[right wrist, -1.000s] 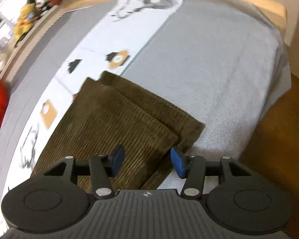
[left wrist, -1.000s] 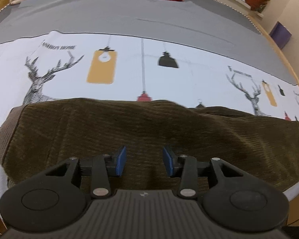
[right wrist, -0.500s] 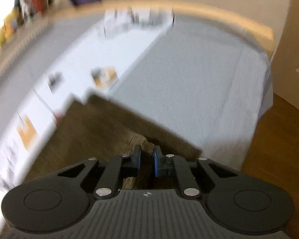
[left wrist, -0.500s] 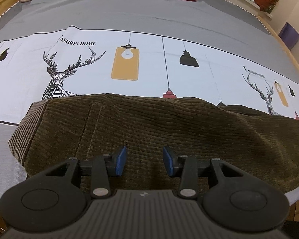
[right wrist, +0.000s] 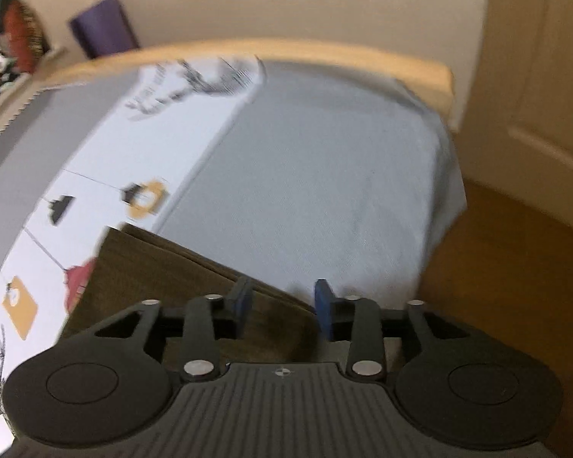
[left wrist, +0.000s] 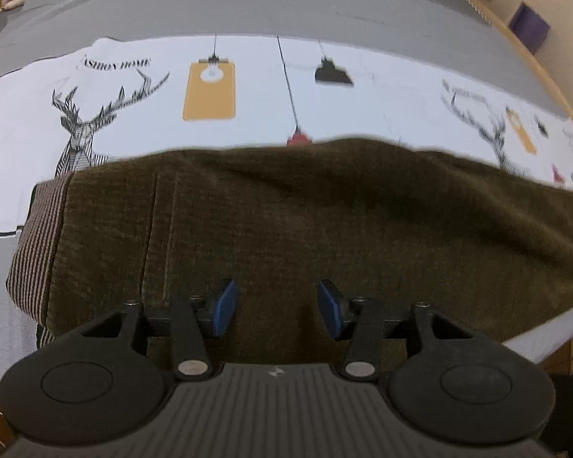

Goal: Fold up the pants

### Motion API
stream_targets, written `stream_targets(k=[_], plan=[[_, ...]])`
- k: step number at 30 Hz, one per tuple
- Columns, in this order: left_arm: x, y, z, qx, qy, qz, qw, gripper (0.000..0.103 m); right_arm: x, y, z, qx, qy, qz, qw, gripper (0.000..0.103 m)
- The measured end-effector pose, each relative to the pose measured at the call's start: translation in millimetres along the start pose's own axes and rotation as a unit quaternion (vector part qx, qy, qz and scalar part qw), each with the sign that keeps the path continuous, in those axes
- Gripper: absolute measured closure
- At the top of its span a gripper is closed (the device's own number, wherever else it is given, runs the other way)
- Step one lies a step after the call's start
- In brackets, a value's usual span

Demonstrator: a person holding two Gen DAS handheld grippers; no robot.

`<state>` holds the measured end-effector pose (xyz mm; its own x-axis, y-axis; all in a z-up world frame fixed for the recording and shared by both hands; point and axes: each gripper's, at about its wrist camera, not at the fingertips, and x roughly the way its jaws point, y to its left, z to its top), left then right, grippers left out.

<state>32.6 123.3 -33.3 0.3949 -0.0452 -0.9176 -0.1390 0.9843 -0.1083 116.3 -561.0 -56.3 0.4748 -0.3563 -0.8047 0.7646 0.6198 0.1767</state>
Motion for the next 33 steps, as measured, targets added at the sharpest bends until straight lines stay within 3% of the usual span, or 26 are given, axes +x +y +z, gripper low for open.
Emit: stream_targets(k=[4, 6, 8, 11, 16, 20, 23, 27, 31, 33], plan=[[21, 11, -22, 0.027, 0.053, 0.025, 0.9979, 0.052, -12, 28, -2, -0.017, 0.0, 0.058, 0.998, 0.063], [28, 17, -36, 0.048, 0.072, 0.032, 0.9957, 0.053, -18, 45, -6, -0.029, 0.017, 0.109, 0.993, 0.062], [25, 16, -40, 0.073, 0.073, 0.028, 0.9942, 0.052, -20, 69, -14, -0.05, 0.045, 0.168, 0.983, 0.062], [19, 22, -39, 0.058, 0.071, 0.018, 0.9956, 0.051, -25, 110, -34, -0.102, 0.091, 0.237, 0.962, 0.06], [6, 21, -25, 0.041, 0.033, 0.018, 0.9985, 0.046, -26, 174, -77, -0.139, 0.15, 0.269, 0.941, 0.06], [-1, 17, -18, 0.04, 0.019, 0.019, 0.9988, 0.044, -11, 216, -101, -0.132, 0.183, 0.267, 0.937, 0.06], [-3, 14, -14, 0.045, 0.011, 0.019, 0.9987, 0.044, 0, 238, -112, -0.114, 0.205, 0.244, 0.941, 0.06], [-4, 15, -3, 0.036, 0.002, 0.016, 0.9992, 0.044, 10, 255, -127, -0.13, 0.208, 0.166, 0.955, 0.066], [-6, 16, 5, 0.03, -0.007, 0.017, 0.9994, 0.044, 9, 262, -132, -0.141, 0.19, 0.134, 0.962, 0.069], [-6, 15, 6, 0.03, -0.008, 0.017, 0.9994, 0.044, 10, 263, -133, -0.146, 0.18, 0.115, 0.966, 0.087]])
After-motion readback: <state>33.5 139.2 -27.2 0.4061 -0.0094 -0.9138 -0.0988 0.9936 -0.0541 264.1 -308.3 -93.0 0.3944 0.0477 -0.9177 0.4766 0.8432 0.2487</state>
